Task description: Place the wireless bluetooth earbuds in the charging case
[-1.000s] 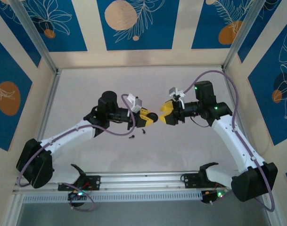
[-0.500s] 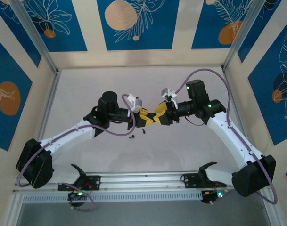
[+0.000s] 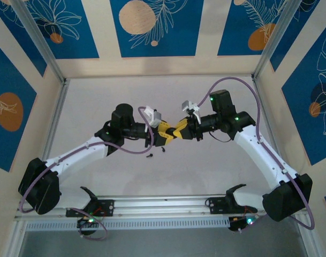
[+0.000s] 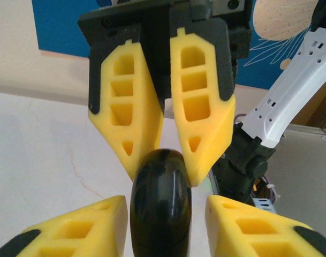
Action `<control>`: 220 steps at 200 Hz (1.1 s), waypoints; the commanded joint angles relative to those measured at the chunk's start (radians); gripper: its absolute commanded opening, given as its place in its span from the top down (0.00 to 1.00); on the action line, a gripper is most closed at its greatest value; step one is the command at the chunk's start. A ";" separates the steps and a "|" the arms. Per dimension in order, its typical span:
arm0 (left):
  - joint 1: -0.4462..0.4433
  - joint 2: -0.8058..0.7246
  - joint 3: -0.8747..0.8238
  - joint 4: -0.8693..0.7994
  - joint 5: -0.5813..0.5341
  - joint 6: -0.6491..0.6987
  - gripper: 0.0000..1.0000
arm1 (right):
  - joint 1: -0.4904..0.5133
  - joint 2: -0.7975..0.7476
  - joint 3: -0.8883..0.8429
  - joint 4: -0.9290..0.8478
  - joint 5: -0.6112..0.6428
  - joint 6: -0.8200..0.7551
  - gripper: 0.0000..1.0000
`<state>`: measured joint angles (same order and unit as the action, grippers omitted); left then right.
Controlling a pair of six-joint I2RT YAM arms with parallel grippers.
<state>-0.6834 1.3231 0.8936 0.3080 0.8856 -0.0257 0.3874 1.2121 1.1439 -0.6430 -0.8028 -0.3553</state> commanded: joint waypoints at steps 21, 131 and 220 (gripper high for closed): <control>0.002 -0.002 -0.013 0.070 0.070 -0.033 0.54 | -0.015 -0.068 -0.025 -0.006 -0.046 -0.200 0.86; -0.001 -0.002 0.007 0.043 0.102 0.000 0.68 | -0.041 -0.030 -0.009 0.040 -0.146 -0.203 0.86; 0.000 -0.007 0.002 0.025 0.088 0.016 0.82 | -0.052 -0.028 -0.023 0.126 0.019 -0.089 0.54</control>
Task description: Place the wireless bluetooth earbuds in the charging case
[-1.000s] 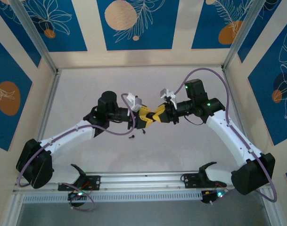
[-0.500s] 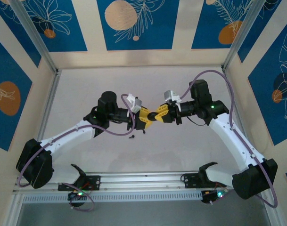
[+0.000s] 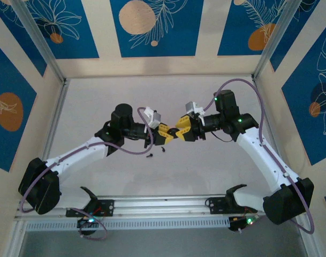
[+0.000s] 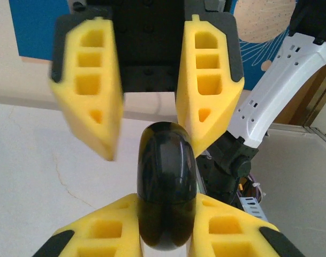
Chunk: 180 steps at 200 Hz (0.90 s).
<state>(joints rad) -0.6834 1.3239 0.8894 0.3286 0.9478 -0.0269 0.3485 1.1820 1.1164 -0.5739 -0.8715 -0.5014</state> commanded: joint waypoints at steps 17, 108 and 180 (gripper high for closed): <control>0.001 -0.012 0.004 -0.008 0.023 0.025 0.81 | -0.029 0.003 -0.001 0.094 0.119 0.103 0.53; 0.019 -0.039 -0.056 -0.019 -0.037 0.041 0.82 | -0.071 0.036 0.020 0.110 0.166 0.268 0.51; 0.193 -0.119 -0.348 0.306 -0.203 -0.182 0.81 | -0.041 0.130 0.146 -0.125 0.264 0.492 0.50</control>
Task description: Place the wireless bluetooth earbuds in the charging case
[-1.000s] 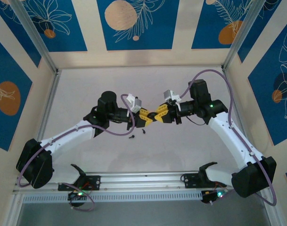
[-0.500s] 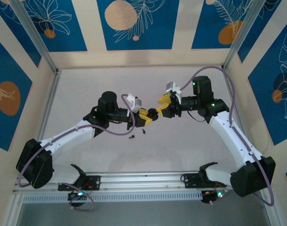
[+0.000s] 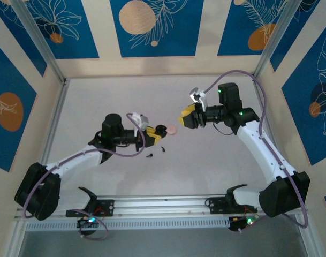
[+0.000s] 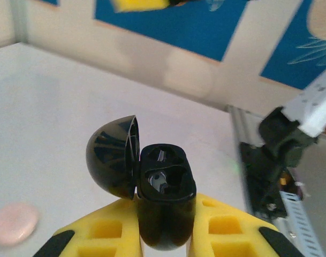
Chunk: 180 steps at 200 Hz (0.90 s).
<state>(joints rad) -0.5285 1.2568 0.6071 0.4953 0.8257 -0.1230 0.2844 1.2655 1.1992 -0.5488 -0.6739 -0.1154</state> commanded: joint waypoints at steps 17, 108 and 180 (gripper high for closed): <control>0.052 -0.092 -0.106 0.117 -0.148 -0.095 0.81 | 0.065 0.106 0.105 -0.250 0.148 0.135 0.52; 0.059 -0.399 -0.250 -0.182 -0.483 -0.117 0.81 | 0.262 0.465 0.230 -0.355 0.290 0.305 0.56; 0.066 -0.522 -0.253 -0.353 -0.744 -0.188 0.80 | 0.358 0.645 0.277 -0.323 0.226 0.865 0.54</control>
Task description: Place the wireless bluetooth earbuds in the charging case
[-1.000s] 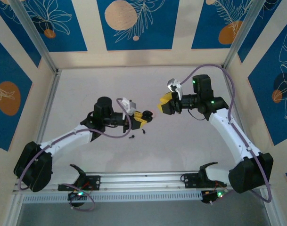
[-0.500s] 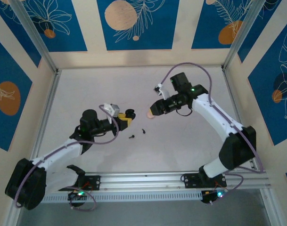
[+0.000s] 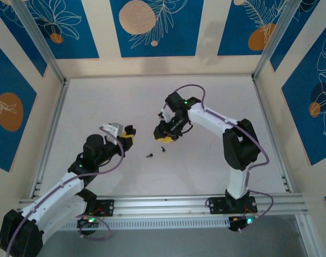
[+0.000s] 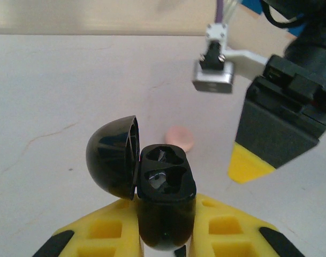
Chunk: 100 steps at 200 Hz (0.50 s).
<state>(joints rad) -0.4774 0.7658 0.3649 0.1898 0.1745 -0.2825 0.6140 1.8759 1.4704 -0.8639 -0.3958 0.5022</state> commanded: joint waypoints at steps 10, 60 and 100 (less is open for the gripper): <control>0.014 -0.040 -0.009 -0.050 -0.093 -0.029 0.80 | 0.046 0.065 0.017 -0.019 -0.062 0.286 0.54; 0.015 -0.073 -0.009 -0.065 -0.071 -0.034 0.80 | 0.112 0.178 0.061 0.003 -0.103 0.366 0.56; 0.016 -0.084 -0.007 -0.061 -0.076 -0.029 0.80 | 0.110 0.220 0.067 0.010 -0.103 0.380 0.59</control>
<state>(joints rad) -0.4747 0.6945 0.3634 0.1314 0.1169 -0.3061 0.7307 2.0754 1.5032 -0.8490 -0.4599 0.8391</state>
